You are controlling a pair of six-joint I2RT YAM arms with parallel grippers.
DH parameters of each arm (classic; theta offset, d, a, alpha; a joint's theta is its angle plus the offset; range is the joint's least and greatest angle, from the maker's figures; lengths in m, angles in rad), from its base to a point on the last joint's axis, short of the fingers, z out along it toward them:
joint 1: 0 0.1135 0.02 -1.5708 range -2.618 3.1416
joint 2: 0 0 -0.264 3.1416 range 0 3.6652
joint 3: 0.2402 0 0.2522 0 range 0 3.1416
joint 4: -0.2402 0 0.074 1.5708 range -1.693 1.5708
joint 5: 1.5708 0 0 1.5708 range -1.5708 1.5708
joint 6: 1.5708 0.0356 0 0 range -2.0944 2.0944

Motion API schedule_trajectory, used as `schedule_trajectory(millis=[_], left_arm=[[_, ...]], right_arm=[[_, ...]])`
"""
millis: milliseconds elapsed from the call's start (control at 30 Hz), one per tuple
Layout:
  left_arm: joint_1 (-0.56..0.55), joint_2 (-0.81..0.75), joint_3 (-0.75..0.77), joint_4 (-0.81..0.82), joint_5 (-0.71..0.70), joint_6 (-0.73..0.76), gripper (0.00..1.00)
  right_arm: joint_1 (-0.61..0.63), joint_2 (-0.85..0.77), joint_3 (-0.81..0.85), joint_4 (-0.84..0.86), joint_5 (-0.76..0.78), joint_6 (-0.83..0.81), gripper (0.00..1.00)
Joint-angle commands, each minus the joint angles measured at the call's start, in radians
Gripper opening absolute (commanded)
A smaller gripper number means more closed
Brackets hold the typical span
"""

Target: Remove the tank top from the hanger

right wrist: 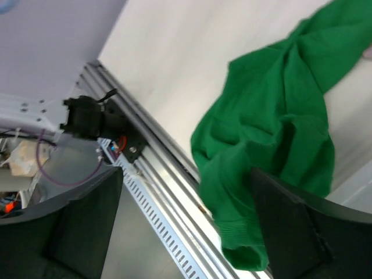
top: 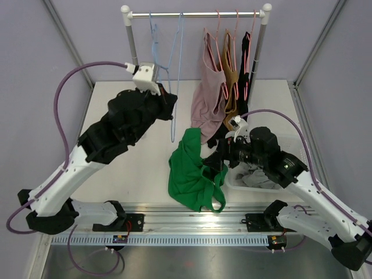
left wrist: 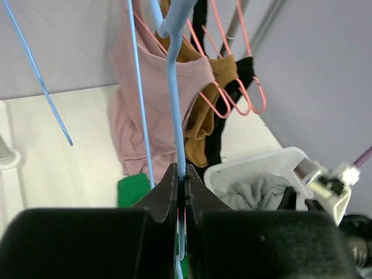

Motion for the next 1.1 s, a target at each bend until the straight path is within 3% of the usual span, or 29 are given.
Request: schedule_trajectory(millis=[0,233,467,567,867,1067], left_arm=[[0.008,0.160,0.170,-0.242,-0.105,-0.034,0.00],[0.131,0.419,0.528,-0.494,0.028,-0.048,0.00],[0.287,0.614,0.805,-0.583,0.197,-0.008,0.00],[0.353,0.637,0.844,-0.513,0.281,0.045,0.00],[0.450,0.740,0.884,-0.277,0.300,0.142,0.00],[0.496,0.827,0.954,-0.215,0.326,0.142,0.00]], right_arm=[[-0.002,0.058,0.019,0.013,0.110,0.008,0.99],[-0.002,0.057,0.034,0.042,0.114,0.020,1.00],[0.000,0.048,0.024,0.045,0.113,0.026,1.00],[0.000,0.041,0.013,0.063,0.096,0.028,0.99],[0.000,0.008,-0.076,0.164,0.064,0.046,0.99],[0.000,0.031,-0.104,0.223,0.027,0.041,0.99]])
